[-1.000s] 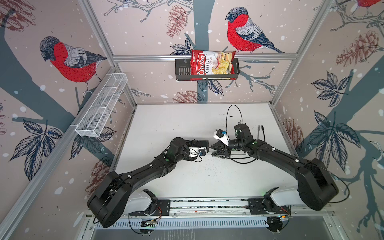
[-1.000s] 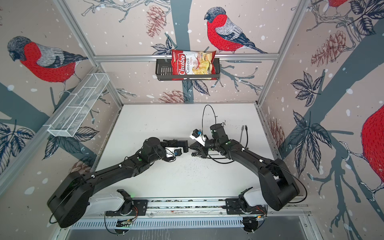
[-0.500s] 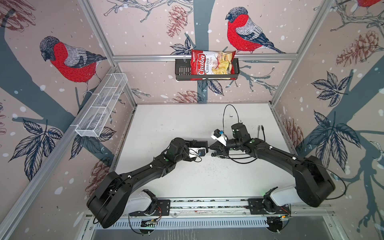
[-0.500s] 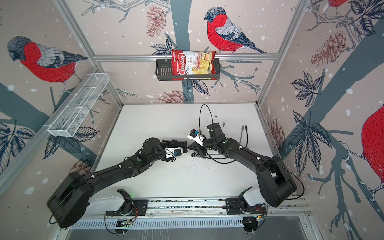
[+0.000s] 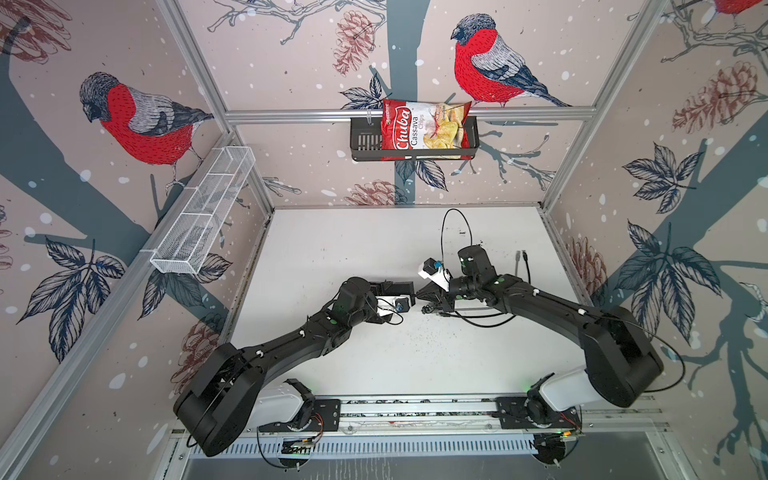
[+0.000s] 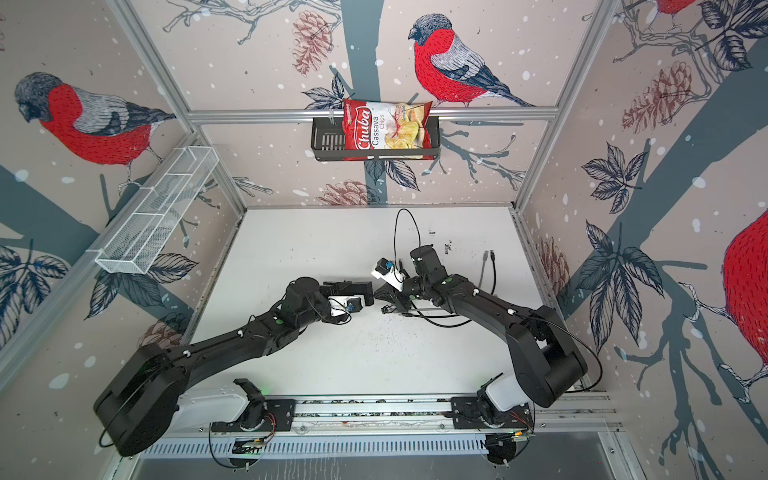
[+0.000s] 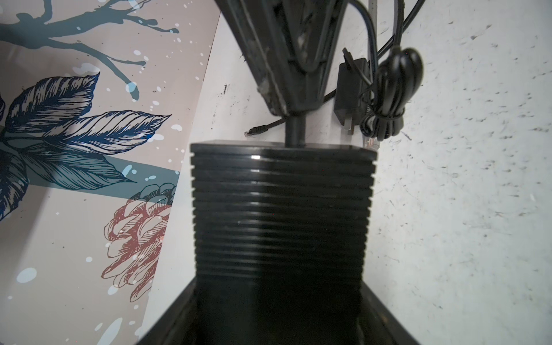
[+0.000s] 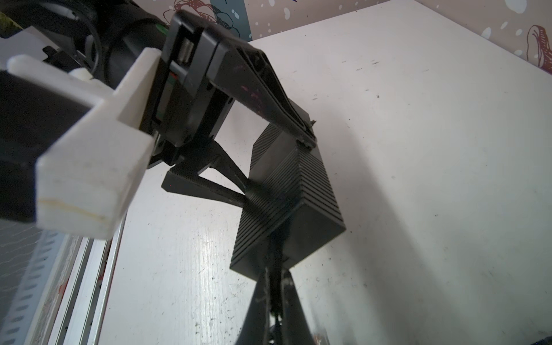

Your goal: Insert the plug into the switch port

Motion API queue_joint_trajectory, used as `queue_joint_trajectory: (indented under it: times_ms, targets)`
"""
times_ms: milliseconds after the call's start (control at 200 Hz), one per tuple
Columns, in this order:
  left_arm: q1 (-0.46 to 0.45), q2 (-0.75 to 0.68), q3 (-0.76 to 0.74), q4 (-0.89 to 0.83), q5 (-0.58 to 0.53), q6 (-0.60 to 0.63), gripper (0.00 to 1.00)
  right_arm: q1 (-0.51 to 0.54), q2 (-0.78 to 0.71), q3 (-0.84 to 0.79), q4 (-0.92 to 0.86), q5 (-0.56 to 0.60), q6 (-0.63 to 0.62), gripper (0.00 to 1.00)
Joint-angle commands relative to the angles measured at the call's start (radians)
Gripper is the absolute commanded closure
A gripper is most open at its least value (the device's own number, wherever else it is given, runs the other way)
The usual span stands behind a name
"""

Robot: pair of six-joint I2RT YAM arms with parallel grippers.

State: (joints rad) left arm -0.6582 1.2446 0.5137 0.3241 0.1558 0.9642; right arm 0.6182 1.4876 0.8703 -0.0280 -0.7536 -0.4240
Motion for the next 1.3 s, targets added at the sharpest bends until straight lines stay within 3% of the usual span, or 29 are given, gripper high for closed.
queue_joint_trajectory:
  times_ms: [0, 150, 355, 805, 1081, 1296]
  targets:
    - [-0.020, -0.012, 0.016, 0.276, 0.226, -0.015, 1.00, 0.020, 0.016, 0.020, 0.039, -0.055, -0.019, 1.00]
    - [-0.021, -0.013, 0.019, 0.257, 0.214, -0.018, 1.00, 0.021, 0.023, 0.029, 0.045, -0.043, -0.013, 1.00]
    - [-0.021, -0.022, -0.025, 0.223, 0.114, -0.100, 1.00, -0.010, 0.028, 0.031, 0.135, 0.071, 0.068, 0.81]
    - [0.000, -0.045, -0.049, 0.065, -0.054, -0.146, 1.00, -0.077, 0.024, 0.070, 0.215, 0.127, 0.135, 0.57]
    - [0.021, -0.005, -0.009, -0.027, -0.124, -0.239, 1.00, -0.120, -0.004, 0.076, 0.255, 0.195, 0.172, 0.52]
    - [0.061, 0.086, 0.085, -0.163, -0.194, -0.366, 1.00, -0.178, -0.004, 0.058, 0.272, 0.286, 0.284, 0.52]
